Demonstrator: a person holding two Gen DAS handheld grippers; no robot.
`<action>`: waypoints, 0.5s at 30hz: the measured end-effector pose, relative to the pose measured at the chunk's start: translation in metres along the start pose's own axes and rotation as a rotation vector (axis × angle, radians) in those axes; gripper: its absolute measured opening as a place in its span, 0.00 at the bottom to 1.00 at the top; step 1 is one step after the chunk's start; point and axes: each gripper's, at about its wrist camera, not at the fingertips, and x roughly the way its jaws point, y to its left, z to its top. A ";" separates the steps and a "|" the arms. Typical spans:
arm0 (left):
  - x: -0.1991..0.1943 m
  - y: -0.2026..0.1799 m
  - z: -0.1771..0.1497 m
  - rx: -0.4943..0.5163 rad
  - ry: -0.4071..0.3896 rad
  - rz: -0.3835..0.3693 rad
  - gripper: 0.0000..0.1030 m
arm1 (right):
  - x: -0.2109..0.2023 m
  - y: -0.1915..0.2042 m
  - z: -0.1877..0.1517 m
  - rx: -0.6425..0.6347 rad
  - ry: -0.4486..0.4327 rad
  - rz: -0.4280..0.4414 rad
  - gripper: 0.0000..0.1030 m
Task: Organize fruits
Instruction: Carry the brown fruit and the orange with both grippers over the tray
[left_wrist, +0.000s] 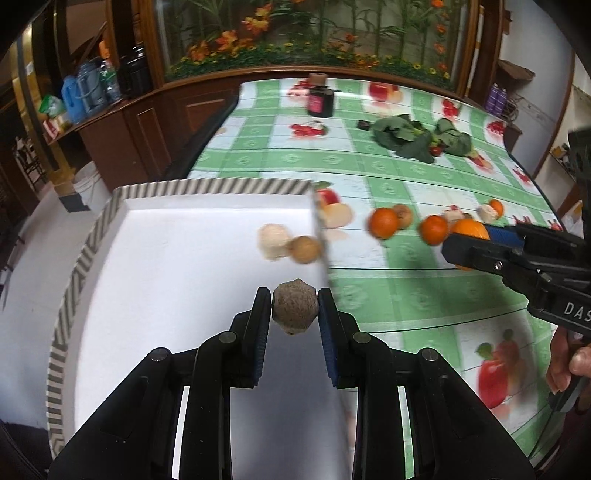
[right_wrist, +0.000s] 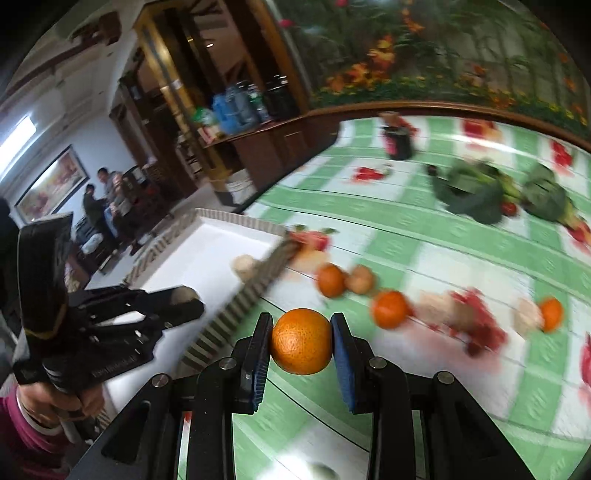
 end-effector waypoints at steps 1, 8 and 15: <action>0.001 0.007 0.000 -0.010 0.002 0.009 0.24 | 0.006 0.007 0.005 -0.013 0.003 0.012 0.30; 0.006 0.043 -0.002 -0.051 0.014 0.052 0.24 | 0.059 0.058 0.037 -0.107 0.051 0.078 0.30; 0.019 0.068 0.009 -0.086 0.024 0.083 0.25 | 0.085 0.077 0.041 -0.145 0.095 0.108 0.30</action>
